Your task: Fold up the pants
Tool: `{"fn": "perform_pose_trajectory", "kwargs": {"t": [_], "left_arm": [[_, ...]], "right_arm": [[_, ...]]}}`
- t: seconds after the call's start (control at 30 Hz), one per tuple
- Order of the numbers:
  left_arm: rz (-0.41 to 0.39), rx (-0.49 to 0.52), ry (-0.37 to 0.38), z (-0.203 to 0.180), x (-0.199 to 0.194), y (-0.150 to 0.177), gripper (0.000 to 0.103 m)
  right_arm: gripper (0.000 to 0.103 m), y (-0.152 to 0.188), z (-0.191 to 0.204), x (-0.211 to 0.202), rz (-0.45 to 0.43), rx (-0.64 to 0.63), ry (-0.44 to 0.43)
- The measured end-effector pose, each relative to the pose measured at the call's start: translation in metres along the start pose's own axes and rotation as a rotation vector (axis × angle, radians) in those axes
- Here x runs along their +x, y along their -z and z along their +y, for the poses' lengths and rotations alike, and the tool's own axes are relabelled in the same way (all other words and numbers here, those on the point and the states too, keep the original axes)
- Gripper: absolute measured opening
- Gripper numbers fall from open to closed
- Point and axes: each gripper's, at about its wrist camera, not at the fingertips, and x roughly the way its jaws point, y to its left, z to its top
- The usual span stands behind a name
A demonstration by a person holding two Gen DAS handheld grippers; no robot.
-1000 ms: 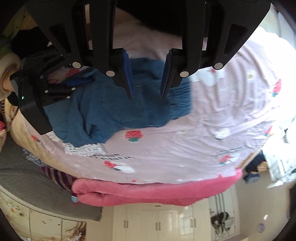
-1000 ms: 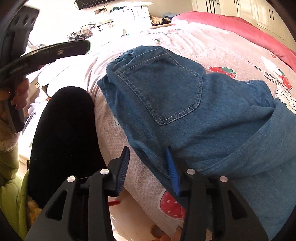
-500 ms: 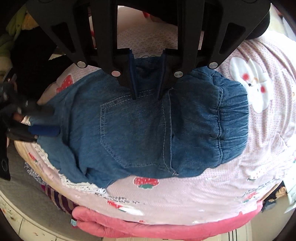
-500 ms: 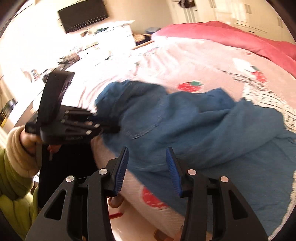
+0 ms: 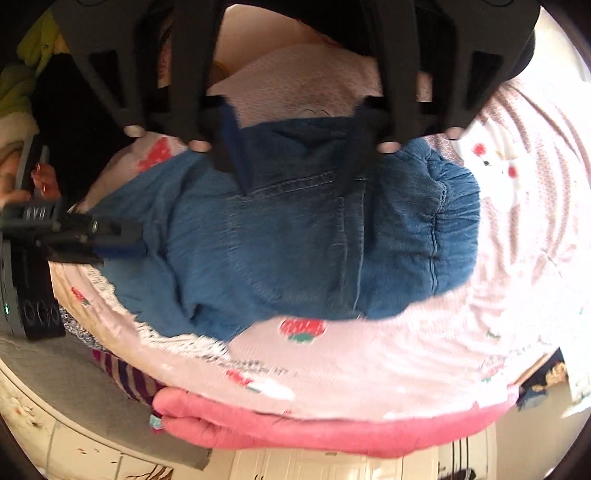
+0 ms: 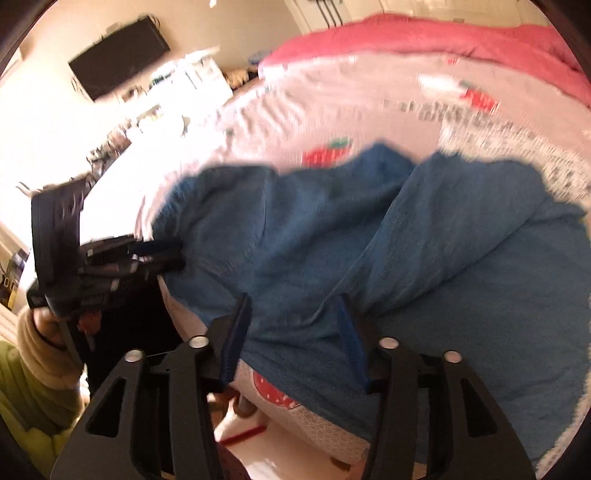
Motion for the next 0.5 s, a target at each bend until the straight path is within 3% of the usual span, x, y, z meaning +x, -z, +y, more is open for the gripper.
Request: {"fn": "perform_pose_trajectory", "kwargs": {"t": [0.1, 0.17, 0.23, 0.5], "left_arm": [[-0.042, 0.041, 0.017, -0.016, -0.014, -0.007, 0.050], [-0.074, 0.063, 0.036, -0.028, -0.020, -0.013, 0.062], [-0.093, 0.086, 0.067, -0.042, -0.021, -0.021, 0.067], [-0.030, 0.105, 0.237, -0.092, 0.023, -0.048, 0.066]], "right_arm": [[0.060, -0.007, -0.010, -0.020, -0.061, 0.022, 0.028], [0.065, -0.009, -0.018, -0.028, -0.082, 0.035, 0.055], [0.069, -0.014, -0.029, -0.035, -0.094, 0.046, 0.097], [0.080, -0.052, -0.057, -0.039, -0.096, 0.042, 0.246]]}}
